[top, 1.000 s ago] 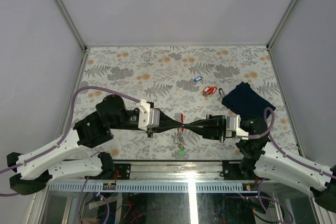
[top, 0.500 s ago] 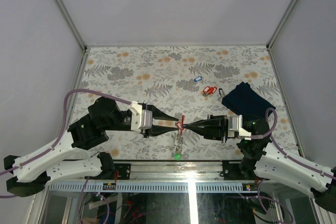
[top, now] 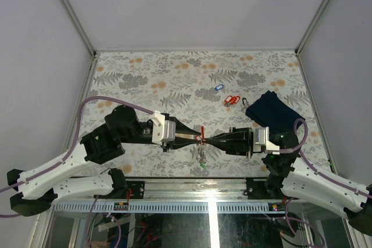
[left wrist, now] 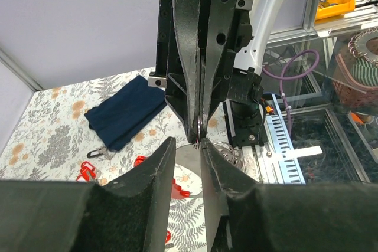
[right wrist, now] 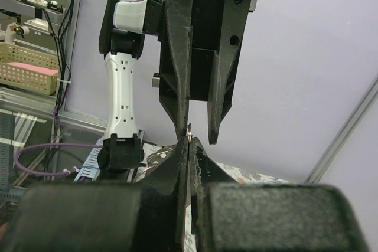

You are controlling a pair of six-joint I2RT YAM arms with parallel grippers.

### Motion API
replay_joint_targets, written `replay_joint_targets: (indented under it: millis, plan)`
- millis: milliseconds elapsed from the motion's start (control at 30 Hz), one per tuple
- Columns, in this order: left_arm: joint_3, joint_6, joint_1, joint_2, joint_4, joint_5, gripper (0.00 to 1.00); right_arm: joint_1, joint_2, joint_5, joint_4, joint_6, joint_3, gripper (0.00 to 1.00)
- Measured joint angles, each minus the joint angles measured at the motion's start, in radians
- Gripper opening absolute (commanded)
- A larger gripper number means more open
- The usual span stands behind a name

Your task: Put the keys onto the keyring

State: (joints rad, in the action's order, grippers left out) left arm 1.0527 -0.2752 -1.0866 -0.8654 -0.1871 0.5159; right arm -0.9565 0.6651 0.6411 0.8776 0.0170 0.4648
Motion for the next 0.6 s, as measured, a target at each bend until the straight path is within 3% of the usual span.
replay_joint_targets:
  millis: [333, 433, 500, 600]
  plan:
    - [0.0, 0.0, 0.0, -0.01, 0.0, 0.002, 0.18, 0.0, 0.003, 0.007, 0.007, 0.006, 0.006, 0.0]
    - [0.0, 0.0, 0.0, -0.01, 0.0, 0.002, 0.11, 0.0, 0.006, 0.007, 0.006, 0.006, 0.008, 0.0]
    - [0.0, 0.001, 0.0, -0.01, 0.0, 0.004, 0.01, 0.0, 0.008, 0.007, 0.006, 0.005, 0.009, 0.0]
    - [0.0, -0.001, 0.0, -0.011, -0.001, 0.011, 0.0, 0.0, 0.009, 0.006, 0.006, 0.003, 0.009, 0.0]
